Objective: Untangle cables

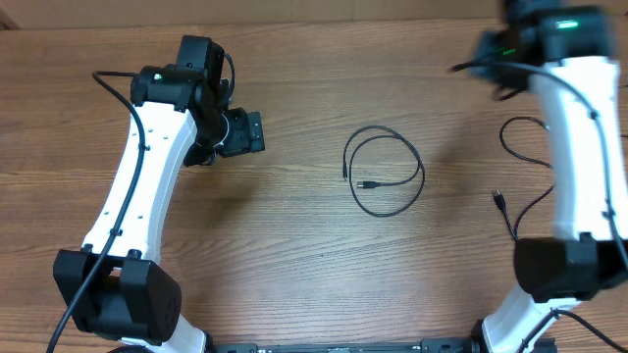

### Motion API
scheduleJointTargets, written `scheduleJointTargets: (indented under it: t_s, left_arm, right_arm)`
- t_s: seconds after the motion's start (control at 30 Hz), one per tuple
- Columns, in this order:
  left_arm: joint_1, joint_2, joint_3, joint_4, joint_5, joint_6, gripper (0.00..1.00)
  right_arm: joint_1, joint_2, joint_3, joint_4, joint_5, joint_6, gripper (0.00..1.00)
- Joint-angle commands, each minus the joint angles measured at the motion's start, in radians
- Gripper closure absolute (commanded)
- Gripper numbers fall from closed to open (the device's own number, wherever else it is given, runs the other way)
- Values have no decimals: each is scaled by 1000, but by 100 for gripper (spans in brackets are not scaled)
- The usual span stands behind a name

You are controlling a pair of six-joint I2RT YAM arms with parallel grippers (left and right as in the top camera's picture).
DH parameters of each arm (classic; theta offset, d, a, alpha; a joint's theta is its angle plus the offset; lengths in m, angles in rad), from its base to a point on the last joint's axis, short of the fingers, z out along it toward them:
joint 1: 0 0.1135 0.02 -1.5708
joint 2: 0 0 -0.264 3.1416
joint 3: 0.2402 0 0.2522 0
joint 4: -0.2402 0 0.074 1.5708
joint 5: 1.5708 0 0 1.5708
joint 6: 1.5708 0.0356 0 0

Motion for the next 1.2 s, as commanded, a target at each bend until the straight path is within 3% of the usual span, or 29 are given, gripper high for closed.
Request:
scheduleJointTargets:
  t_s: [0.0, 0.17, 0.43, 0.63, 0.83, 1.17]
  left_arm:
    - [-3, 8, -2, 0, 7, 22, 6]
    - [-3, 8, -2, 8, 7, 21, 5]
    - [-3, 8, -2, 6, 7, 18, 5]
    - [-3, 8, -2, 6, 7, 18, 6]
    - [-3, 8, -2, 8, 7, 18, 5]
    - [-3, 8, -2, 7, 7, 18, 6]
  right_arm:
    - [-100, -36, 118, -33, 87, -3, 96]
    - [-195, -33, 121, -76, -188, -12, 93]
    - [-151, -32, -29, -103, -287, -11, 60]
    - [-89, -32, -237, -16, -289, -12, 47]
    - [7, -32, -504, 92, -289, 2, 44]
    - [194, -32, -803, 379, -288, 262, 43]
